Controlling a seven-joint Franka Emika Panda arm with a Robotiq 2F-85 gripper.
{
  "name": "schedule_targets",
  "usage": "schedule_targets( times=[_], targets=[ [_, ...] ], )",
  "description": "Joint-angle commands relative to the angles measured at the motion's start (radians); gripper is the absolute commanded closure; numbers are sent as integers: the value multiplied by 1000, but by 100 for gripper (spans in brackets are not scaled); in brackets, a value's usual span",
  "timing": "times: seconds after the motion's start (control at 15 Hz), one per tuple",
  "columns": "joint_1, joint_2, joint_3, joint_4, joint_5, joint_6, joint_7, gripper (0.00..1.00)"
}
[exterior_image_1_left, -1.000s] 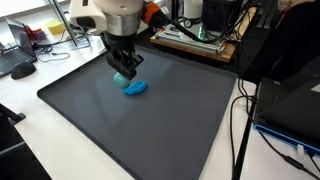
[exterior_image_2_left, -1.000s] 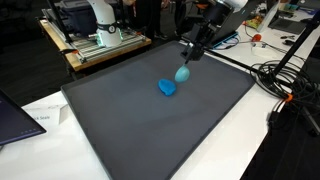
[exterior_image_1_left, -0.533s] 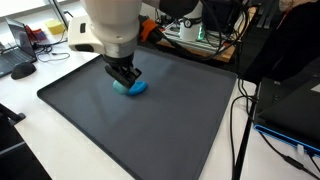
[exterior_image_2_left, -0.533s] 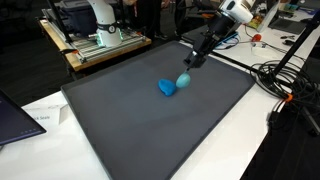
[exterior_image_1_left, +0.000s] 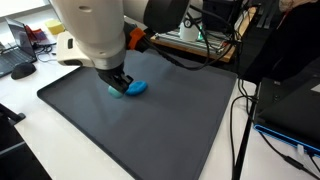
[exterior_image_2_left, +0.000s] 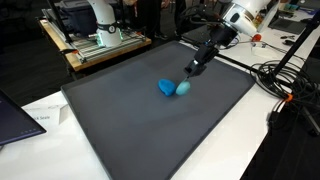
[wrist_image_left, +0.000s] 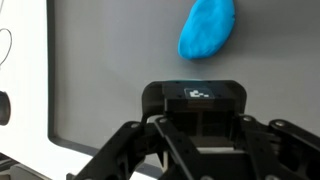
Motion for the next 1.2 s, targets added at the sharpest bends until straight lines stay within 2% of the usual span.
schedule_targets(
  times=[0.0, 0.4, 1.13],
  targets=[
    [-30, 64, -3, 120, 57, -51, -70, 78],
    [-98, 88, 6, 168, 155, -36, -120, 78],
    [-263, 32, 76, 91, 302, 76, -167, 78]
  ],
)
